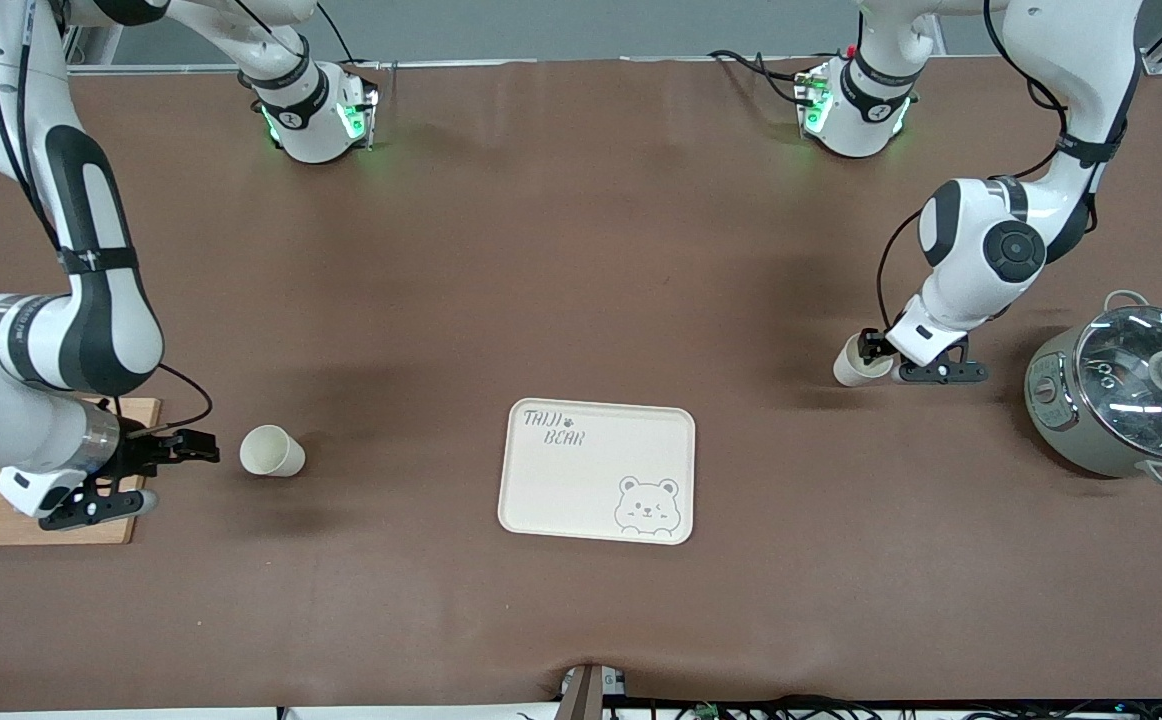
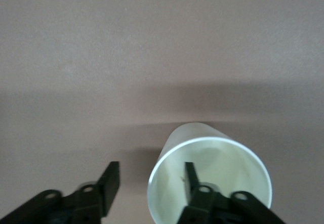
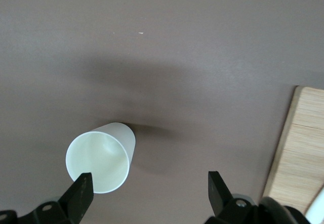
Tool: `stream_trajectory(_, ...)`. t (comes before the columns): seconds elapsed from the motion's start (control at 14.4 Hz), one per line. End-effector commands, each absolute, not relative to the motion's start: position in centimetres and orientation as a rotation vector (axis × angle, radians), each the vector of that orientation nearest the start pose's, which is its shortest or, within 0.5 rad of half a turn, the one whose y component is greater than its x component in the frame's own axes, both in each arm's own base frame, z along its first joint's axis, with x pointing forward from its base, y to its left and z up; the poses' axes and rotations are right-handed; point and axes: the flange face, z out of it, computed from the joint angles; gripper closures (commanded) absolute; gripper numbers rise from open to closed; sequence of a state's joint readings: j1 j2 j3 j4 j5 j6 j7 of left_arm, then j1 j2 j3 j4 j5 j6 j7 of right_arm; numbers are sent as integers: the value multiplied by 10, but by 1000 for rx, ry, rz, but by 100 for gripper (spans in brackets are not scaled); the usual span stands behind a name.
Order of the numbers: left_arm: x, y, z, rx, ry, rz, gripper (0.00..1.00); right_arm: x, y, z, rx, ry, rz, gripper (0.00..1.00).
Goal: Place white IKEA cup upright on tray with both arms
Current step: 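Close the left gripper on the cup while the right gripper reaches the other cup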
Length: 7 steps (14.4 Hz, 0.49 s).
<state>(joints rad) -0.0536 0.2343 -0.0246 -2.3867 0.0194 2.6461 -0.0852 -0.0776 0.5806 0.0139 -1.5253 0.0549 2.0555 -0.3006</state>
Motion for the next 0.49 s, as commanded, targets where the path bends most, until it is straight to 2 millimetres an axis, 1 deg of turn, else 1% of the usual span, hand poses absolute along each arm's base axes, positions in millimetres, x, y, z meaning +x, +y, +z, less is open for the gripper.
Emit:
stream_trajectory(0.0, 509, -43, 233, -3129, 9, -77, 100, 700, -28, 312, -3042, -349, 64, 0)
stream_trajectory(0.14, 521, -46, 245, -3130, 3, -125, 100, 694, -27, 295, -3042, -347, 69, 0)
stream_trajectory(0.21, 529, -48, 253, -3131, -12, -146, 100, 688, -27, 283, -3045, -345, 70, 0)
stream_trajectory(0.35, 544, -63, 271, -3135, -45, -116, 100, 684, -27, 277, -3042, -364, 74, 0)
stream_trajectory(0.42, 553, -78, 281, -3138, -77, -83, 100, 683, -28, 275, -3040, -378, 78, 0)
